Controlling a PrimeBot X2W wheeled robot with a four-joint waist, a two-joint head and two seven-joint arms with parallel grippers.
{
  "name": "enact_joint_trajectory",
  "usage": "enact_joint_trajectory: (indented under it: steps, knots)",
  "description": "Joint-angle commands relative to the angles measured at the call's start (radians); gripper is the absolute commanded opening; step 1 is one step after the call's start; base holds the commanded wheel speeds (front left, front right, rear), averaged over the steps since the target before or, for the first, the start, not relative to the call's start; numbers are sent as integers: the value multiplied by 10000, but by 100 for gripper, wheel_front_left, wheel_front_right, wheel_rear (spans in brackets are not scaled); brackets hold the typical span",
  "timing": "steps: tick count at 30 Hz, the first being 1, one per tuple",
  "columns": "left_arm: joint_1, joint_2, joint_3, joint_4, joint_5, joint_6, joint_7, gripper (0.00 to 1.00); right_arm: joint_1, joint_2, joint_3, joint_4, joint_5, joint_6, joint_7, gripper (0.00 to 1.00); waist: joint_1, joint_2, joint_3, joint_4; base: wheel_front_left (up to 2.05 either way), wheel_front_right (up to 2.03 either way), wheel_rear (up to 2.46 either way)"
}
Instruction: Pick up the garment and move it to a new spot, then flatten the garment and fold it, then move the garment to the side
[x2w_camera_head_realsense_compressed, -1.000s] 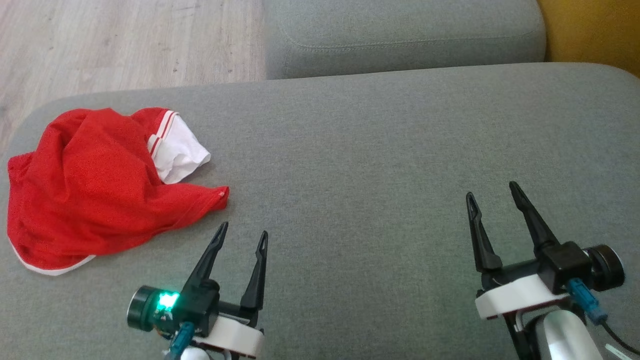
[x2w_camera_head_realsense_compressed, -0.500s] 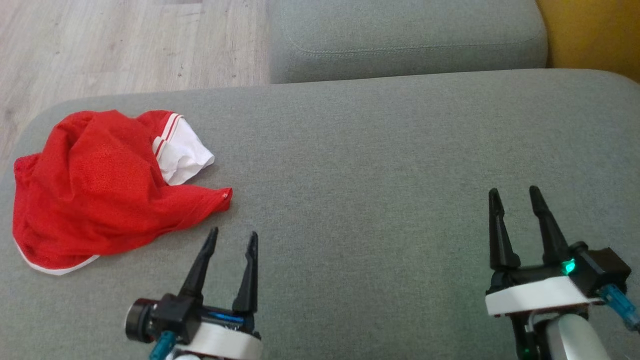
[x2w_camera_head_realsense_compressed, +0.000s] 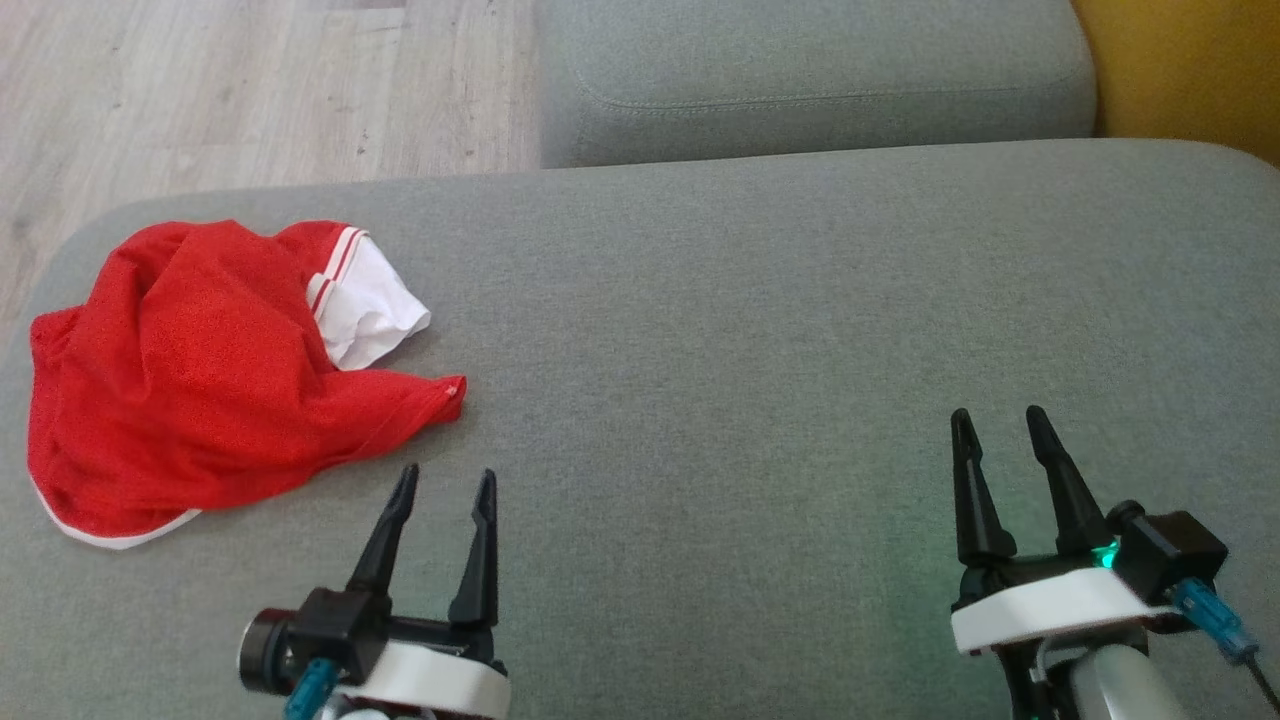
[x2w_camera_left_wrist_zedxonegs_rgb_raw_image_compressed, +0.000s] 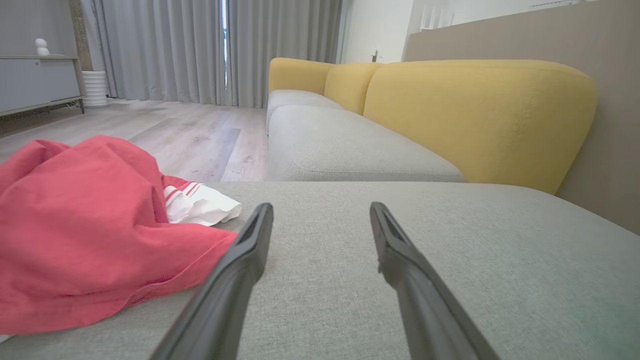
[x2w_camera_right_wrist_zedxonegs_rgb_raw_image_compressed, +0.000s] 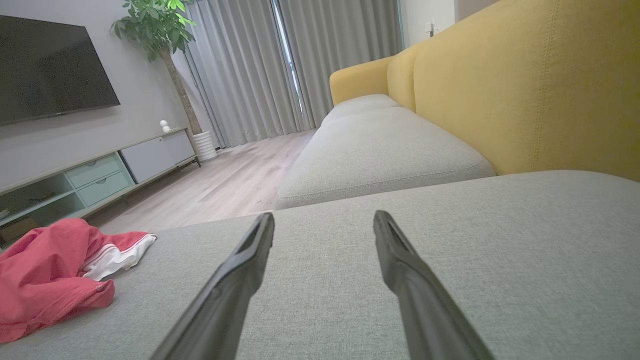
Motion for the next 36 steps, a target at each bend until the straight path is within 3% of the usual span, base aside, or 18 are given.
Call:
enact_joint_trajectory:
  steps: [1, 7, 15, 27, 36]
  knots:
    - [-218, -39, 475, -343, 101, -33, -109, 100, -310, -77, 228, -301, 23, -7, -136, 100, 0, 0, -2, 36, 0, 0, 0]
    - [-153, -77, 804, -363, 201, -19, -109, 100, -279, -77, 424, -283, 104, -7, -136, 100, 0, 0, -87, 408, 0, 0, 0]
    - [-80, -91, 958, -207, 484, -43, -109, 100, -113, -77, 788, -173, 291, -7, -136, 100, 0, 0, -333, 1838, 0, 0, 0]
    - [86, -94, 1497, -244, 543, -114, -109, 100, 34, -77, 1588, -217, 741, -7, -136, 100, 0, 0, -543, 3379, 0, 0, 0]
    - [196, -95, 1915, -363, 692, -155, -109, 100, 102, -77, 1913, -236, 943, -7, -136, 100, 0, 0, -560, 4048, 0, 0, 0]
